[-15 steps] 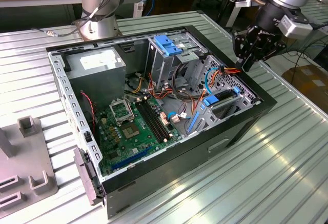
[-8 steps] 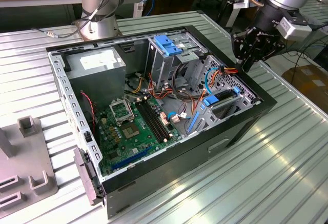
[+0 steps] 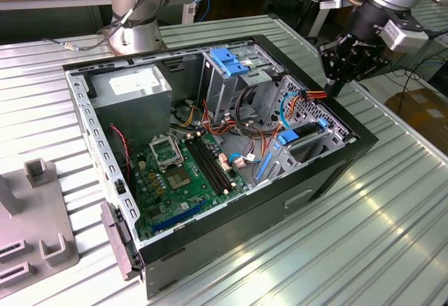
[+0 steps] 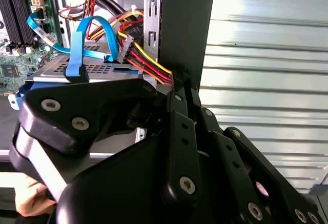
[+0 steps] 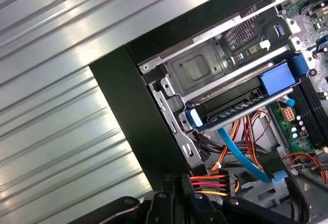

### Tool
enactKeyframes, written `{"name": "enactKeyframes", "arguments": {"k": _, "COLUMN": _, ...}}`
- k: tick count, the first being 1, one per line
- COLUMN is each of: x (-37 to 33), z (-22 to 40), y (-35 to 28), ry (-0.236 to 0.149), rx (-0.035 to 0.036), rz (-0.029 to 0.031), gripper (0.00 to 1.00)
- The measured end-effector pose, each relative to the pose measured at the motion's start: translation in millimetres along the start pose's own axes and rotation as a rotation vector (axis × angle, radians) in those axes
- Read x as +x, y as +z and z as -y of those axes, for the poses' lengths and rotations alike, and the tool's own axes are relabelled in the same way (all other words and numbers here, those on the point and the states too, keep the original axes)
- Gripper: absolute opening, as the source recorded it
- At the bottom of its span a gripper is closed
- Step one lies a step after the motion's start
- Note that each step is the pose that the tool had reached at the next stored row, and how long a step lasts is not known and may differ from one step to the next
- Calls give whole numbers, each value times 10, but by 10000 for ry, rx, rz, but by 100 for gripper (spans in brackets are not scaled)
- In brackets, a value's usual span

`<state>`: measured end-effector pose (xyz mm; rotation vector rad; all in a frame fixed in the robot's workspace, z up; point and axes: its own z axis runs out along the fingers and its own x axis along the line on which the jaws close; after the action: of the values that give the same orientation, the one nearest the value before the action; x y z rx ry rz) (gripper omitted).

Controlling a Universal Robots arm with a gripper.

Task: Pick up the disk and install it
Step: 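Insert the first disk wire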

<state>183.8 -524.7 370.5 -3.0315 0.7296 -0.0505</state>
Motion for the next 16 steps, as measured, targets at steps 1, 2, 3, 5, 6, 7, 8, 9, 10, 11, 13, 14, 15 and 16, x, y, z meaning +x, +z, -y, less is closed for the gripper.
{"name": "enactKeyframes", "arguments": {"k": 1, "x": 1, "z": 1, "y": -18, "ry": 5, "rx": 2, "rz": 8, "gripper": 17}}
{"name": "enactKeyframes", "arguments": {"k": 2, "x": 1, "z": 1, "y": -17, "ry": 43, "rx": 5, "rz": 10, "gripper": 17}}
{"name": "enactKeyframes", "arguments": {"k": 3, "x": 1, "z": 1, "y": -17, "ry": 148, "rx": 1, "rz": 8, "gripper": 17}}
{"name": "enactKeyframes", "arguments": {"k": 5, "x": 1, "z": 1, "y": -19, "ry": 444, "rx": -8, "rz": -3, "gripper": 17}}
{"name": "enactKeyframes", "arguments": {"k": 6, "x": 1, "z": 1, "y": -19, "ry": 487, "rx": -9, "rz": -4, "gripper": 17}}
{"name": "enactKeyframes", "arguments": {"k": 7, "x": -2, "z": -2, "y": -19, "ry": 510, "rx": -10, "rz": -5, "gripper": 17}}
{"name": "enactKeyframes", "arguments": {"k": 8, "x": -18, "z": -12, "y": -20, "ry": 524, "rx": -10, "rz": -6, "gripper": 17}}
{"name": "enactKeyframes", "arguments": {"k": 9, "x": -42, "z": -26, "y": -21, "ry": 526, "rx": -10, "rz": -6, "gripper": 17}}
{"name": "enactKeyframes", "arguments": {"k": 10, "x": -51, "z": -32, "y": -21, "ry": 525, "rx": -10, "rz": -5, "gripper": 17}}
{"name": "enactKeyframes", "arguments": {"k": 11, "x": -67, "z": -41, "y": -22, "ry": 526, "rx": -10, "rz": -5, "gripper": 17}}
{"name": "enactKeyframes", "arguments": {"k": 13, "x": -121, "z": -70, "y": -23, "ry": 540, "rx": -10, "rz": -5, "gripper": 17}}
{"name": "enactKeyframes", "arguments": {"k": 14, "x": -124, "z": -72, "y": -24, "ry": 577, "rx": -11, "rz": -7, "gripper": 17}}
{"name": "enactKeyframes", "arguments": {"k": 15, "x": -124, "z": -72, "y": -24, "ry": 665, "rx": -13, "rz": -9, "gripper": 17}}
{"name": "enactKeyframes", "arguments": {"k": 16, "x": -125, "z": -72, "y": -24, "ry": 804, "rx": -17, "rz": -14, "gripper": 17}}
